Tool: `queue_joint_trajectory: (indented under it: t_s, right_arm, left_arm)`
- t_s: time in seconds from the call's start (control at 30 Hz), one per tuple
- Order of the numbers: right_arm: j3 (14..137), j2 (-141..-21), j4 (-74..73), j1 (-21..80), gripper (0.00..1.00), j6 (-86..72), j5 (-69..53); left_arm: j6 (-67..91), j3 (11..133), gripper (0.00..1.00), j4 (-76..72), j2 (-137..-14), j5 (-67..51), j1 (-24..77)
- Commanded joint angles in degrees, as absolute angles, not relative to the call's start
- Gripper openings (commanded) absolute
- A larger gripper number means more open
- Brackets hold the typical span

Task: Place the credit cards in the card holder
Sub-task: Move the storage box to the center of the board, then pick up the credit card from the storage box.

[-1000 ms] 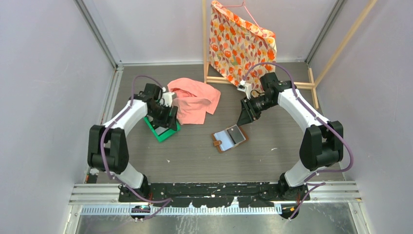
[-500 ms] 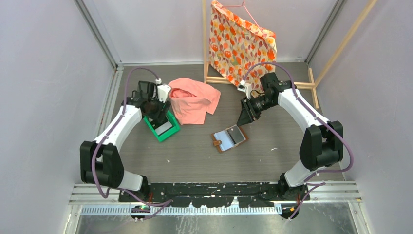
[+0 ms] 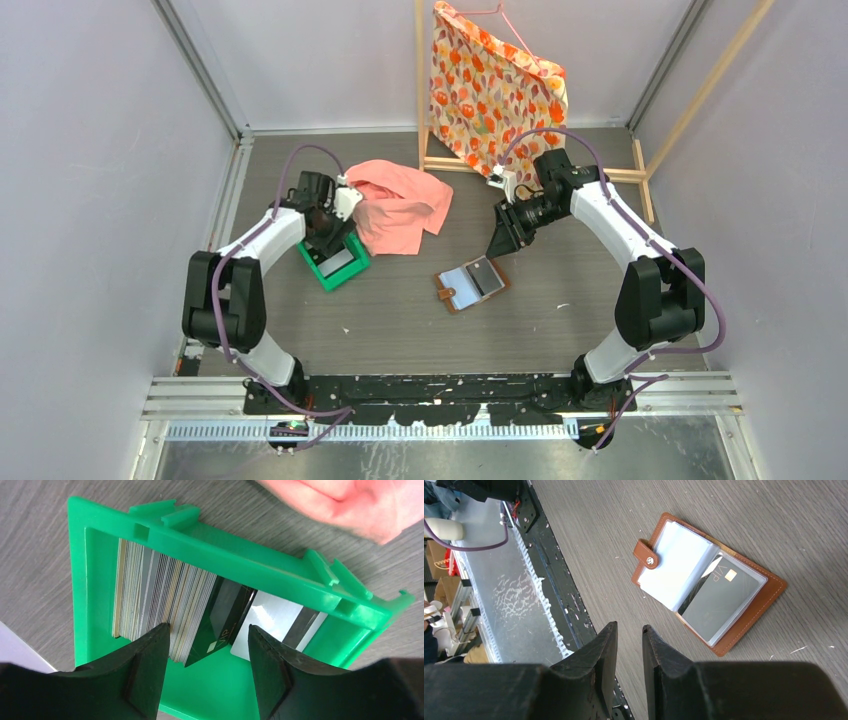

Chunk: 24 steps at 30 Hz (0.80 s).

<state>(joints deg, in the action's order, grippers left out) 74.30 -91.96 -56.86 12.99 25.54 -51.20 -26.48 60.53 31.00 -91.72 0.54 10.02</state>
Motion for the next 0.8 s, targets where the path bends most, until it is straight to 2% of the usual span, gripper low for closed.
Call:
queue_joint_trajectory:
  t_s: [0.0, 0.43, 0.77]
  right_arm:
    - [74.79, -91.04, -56.96, 12.81, 0.30, 26.63, -52.65]
    - [74.99, -90.67, -57.64, 12.76, 0.30, 27.21, -53.00]
    - [75.04, -90.34, -57.84, 12.82, 0.30, 27.33, -53.17]
  left_arm:
    - [-27.95, 61.33, 0.60, 26.08, -92.28, 2.24, 9.93]
    - [-29.69, 58.75, 0.55, 22.71, -94.32, 10.88, 13.69]
    - [-30.32, 57.72, 0.54, 22.54, -95.10, 12.58, 15.01]
